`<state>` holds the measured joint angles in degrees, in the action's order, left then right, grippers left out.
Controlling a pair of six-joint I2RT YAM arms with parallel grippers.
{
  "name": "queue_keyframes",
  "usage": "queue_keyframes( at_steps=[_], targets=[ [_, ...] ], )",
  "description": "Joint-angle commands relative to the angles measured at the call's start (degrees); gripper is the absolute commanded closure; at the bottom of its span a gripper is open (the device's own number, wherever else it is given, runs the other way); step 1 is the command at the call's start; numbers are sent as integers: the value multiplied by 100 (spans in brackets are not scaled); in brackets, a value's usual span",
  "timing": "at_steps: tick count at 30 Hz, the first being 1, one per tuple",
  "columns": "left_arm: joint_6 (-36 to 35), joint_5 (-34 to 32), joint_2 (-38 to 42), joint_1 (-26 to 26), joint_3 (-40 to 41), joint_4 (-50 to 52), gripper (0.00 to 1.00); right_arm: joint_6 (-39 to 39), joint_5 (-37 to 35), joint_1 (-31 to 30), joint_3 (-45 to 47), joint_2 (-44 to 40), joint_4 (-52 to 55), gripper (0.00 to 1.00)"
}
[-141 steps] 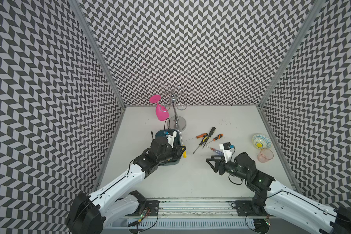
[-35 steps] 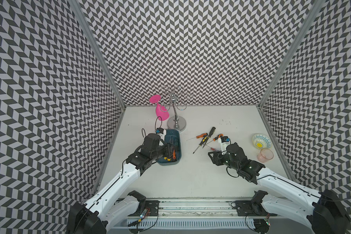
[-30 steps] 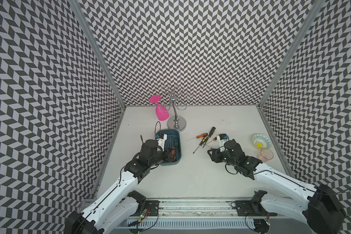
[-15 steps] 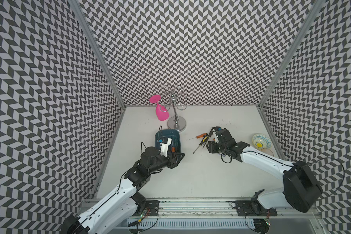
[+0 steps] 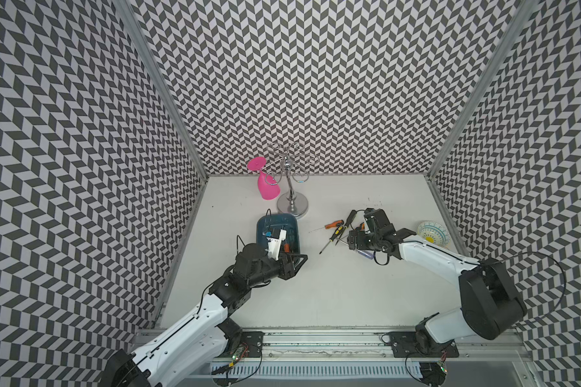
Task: Put the screwdriver on the desktop into the storage box
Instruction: Pick up the screwdriver from the center of the board.
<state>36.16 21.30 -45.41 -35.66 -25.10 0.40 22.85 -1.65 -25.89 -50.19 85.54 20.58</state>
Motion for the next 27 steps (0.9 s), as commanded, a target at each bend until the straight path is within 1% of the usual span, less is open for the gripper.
queue_keyframes(
  at_steps=[1,8,10,11,14,19,21,23,26,27],
  targets=[
    [60,-36,41,-38,84,-209,51,-101,41,91,115,80,-146,5],
    [75,-58,54,-37,109,-186,51,-141,242,120,206,298,-201,18],
    [80,-69,69,-40,114,-172,51,-155,364,124,286,310,-249,20],
    [82,-83,76,-40,111,-172,51,-178,432,124,331,310,-279,22],
    [97,-91,85,-34,138,-194,51,-202,541,119,451,327,-282,23],
    [145,-58,16,-42,174,-298,51,-240,695,118,604,285,-259,34],
    [163,-48,1,-46,206,-350,51,-255,739,111,672,233,-256,36],
    [181,-48,-3,-46,233,-374,51,-284,810,96,719,197,-232,41],
    [203,-53,-25,-46,240,-401,51,-287,803,47,772,127,-168,44],
    [198,-55,-25,-47,239,-409,51,-280,806,21,789,109,-160,47]
  ],
)
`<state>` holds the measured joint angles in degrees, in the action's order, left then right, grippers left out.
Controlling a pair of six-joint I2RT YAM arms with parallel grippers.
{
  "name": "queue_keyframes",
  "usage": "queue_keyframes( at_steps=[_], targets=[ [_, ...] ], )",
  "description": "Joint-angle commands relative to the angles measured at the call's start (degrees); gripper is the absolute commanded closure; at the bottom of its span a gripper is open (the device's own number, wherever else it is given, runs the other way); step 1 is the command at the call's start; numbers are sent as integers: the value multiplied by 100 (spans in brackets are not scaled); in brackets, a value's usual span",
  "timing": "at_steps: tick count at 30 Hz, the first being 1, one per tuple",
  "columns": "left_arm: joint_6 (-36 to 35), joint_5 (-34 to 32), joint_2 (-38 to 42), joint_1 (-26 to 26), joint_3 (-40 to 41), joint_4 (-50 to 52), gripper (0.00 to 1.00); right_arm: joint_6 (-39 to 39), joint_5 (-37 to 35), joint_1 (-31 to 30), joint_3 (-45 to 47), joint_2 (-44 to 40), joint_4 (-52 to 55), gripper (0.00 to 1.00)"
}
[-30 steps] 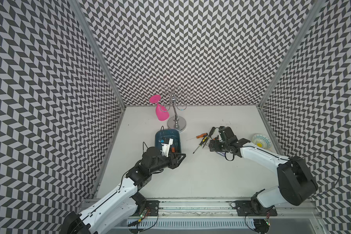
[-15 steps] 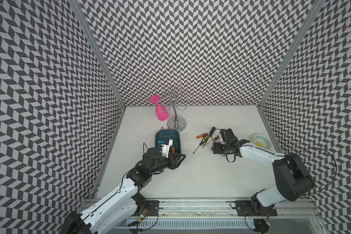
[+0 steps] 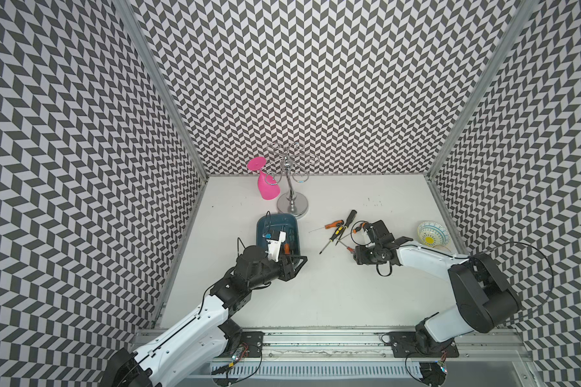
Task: Put the screwdriver on the desktop into the storage box
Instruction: Pick up the screwdriver from the center of the board.
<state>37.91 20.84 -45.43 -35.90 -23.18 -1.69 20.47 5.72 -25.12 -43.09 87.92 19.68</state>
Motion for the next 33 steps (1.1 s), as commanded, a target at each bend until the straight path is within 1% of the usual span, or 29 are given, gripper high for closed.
queue_keyframes(
  at_steps=[1,3,10,13,16,19,21,25,26,33],
  targets=[
    [30,-2,-29,-22,49,-207,51,-47,78,-88,105,-151,-61,50],
    [32,-5,-45,-22,49,-226,51,-36,65,-183,125,-154,-10,50],
    [57,20,-141,-31,66,-305,51,51,-322,-667,107,-56,241,50],
    [67,17,-139,-31,85,-323,51,74,-455,-814,99,-49,340,53],
    [67,12,-133,-24,81,-323,51,104,-567,-958,93,-61,420,58],
    [76,15,-134,-31,87,-332,51,150,-649,-1099,108,-64,475,59],
    [89,17,-133,-38,94,-340,51,198,-661,-1182,125,-53,475,62],
    [111,10,-128,-40,98,-358,51,275,-718,-1330,135,-18,473,62],
    [111,10,-126,-40,103,-362,51,287,-771,-1358,124,7,490,66],
    [155,9,-104,-54,103,-358,51,312,-1001,-1555,28,104,661,66]
  ],
)
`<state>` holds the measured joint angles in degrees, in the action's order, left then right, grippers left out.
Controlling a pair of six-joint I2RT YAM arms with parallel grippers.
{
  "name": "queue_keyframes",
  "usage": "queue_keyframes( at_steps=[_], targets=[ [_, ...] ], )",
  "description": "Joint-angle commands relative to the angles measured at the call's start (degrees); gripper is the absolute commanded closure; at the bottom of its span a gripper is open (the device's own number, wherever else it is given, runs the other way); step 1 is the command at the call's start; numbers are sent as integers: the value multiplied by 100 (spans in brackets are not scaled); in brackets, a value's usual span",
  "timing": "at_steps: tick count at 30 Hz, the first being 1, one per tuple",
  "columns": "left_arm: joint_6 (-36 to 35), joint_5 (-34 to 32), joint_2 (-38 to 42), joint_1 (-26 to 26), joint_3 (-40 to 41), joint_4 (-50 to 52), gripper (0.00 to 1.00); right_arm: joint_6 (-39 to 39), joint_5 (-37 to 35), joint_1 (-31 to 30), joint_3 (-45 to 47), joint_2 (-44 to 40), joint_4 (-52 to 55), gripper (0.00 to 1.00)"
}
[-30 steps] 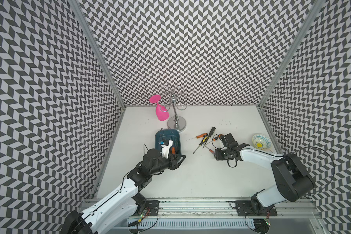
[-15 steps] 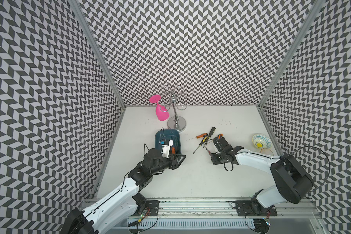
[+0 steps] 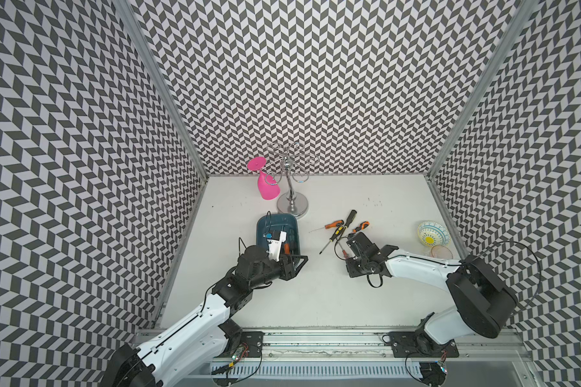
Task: Put the screwdriver on the desktop into the storage box
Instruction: Pick up the screwdriver from the center of the board.
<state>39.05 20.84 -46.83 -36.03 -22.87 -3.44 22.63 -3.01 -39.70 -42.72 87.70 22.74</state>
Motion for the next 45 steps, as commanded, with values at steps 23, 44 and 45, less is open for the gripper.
queue_keyframes(
  at_steps=[23,44,45],
  targets=[
    [68,-74,-14,-114,43,-214,51,182,-229,-310,18,136,384,79],
    [129,-132,-131,-202,-25,-465,51,261,810,-319,402,-1633,-455,84],
    [129,-137,-134,-211,-40,-482,51,294,850,-315,425,-1715,-538,84]
  ],
)
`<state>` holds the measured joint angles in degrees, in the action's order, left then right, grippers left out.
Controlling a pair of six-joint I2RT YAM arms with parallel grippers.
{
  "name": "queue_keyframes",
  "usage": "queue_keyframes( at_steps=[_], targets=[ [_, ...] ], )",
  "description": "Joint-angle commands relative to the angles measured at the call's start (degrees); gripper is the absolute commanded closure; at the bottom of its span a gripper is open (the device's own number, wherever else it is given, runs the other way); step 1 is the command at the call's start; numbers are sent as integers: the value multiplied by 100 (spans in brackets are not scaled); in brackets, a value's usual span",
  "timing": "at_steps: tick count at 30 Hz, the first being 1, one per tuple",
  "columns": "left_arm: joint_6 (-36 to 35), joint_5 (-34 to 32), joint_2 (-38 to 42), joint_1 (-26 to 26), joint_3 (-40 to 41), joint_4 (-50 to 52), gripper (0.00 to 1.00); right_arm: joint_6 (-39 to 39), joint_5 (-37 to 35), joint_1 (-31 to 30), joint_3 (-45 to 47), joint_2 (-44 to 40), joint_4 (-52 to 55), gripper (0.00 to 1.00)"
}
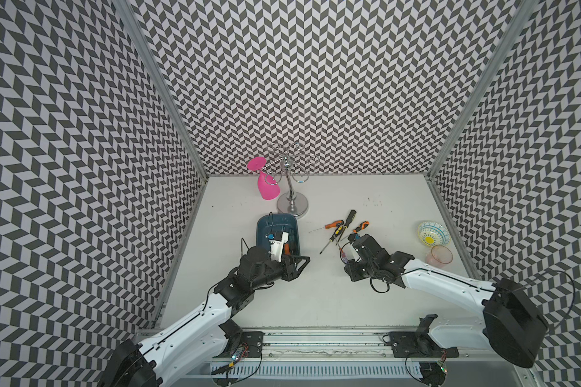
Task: Put the screwdriver on the desktop into the storage box
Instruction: Pick up the screwdriver from the center of the board.
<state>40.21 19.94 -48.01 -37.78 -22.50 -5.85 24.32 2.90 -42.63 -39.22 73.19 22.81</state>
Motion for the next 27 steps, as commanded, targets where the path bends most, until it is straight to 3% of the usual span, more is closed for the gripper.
queue_keyframes(
  at_steps=[1,17,27],
  targets=[
    [21,-47,-23,-45,-90,-248,51,142,301,-21,90,-343,-606,84],
    [336,-313,-129,-350,146,-1693,46,418,1482,-26,834,-1612,-2272,84],
    [255,-492,-887,-856,-108,-2430,42,617,2082,-26,1337,-2189,-3201,84]
  ],
)
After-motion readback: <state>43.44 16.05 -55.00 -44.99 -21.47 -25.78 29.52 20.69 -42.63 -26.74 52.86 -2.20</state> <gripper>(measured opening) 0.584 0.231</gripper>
